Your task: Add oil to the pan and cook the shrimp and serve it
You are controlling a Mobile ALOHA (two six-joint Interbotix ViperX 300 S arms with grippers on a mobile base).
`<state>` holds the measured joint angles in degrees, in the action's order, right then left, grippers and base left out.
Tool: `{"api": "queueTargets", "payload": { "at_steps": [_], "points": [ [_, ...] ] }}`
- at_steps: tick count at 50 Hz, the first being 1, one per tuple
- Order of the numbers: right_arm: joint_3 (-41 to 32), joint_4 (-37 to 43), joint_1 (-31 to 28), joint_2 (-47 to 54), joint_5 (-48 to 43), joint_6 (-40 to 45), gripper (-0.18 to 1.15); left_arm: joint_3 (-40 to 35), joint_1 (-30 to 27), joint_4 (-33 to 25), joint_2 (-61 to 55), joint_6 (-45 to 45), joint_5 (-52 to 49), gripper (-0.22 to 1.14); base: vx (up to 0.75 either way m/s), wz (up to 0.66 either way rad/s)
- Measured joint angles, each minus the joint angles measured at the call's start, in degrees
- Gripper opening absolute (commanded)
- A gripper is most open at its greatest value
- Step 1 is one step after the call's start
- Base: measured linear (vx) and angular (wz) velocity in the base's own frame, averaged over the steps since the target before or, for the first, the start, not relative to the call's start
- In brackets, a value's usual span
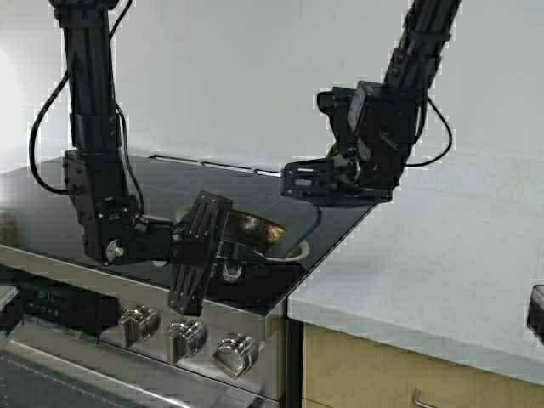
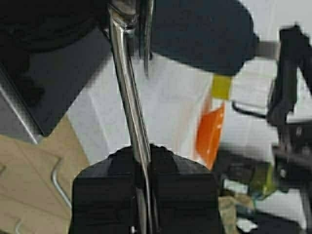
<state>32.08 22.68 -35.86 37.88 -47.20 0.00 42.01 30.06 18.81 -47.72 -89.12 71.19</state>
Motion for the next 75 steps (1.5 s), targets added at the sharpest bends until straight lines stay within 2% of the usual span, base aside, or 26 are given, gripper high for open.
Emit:
{"api": "queueTargets", "payload": {
  "at_steps": [21,38,51,75],
  "points": [
    [8.2,3.1,-4.5,-5.2,-0.2,3.9,0.07,-0.2,0.2,-0.4,0.0,0.0,-0.9,0.02,0.0,0.0],
    [8.8,3.3,-4.8,-5.4,3.8,4.0,0.07,-0.3,0.1,-1.1,0.0,0.0,-0.9,0.03,0.0,0.0],
    [4.0,6.0,-3.3,-5.5,3.9,3.2,0.07,-0.4,0.0,-1.2,0.0,0.0,-0.9,0.02,0.0,0.0],
    [-5.6,6.2,5.0,-3.5,10.1,-7.7,0.07,-1.1,-0.4,-0.4,0.0,-0.1,-0.9,0.02,0.0,0.0]
  ]
}}
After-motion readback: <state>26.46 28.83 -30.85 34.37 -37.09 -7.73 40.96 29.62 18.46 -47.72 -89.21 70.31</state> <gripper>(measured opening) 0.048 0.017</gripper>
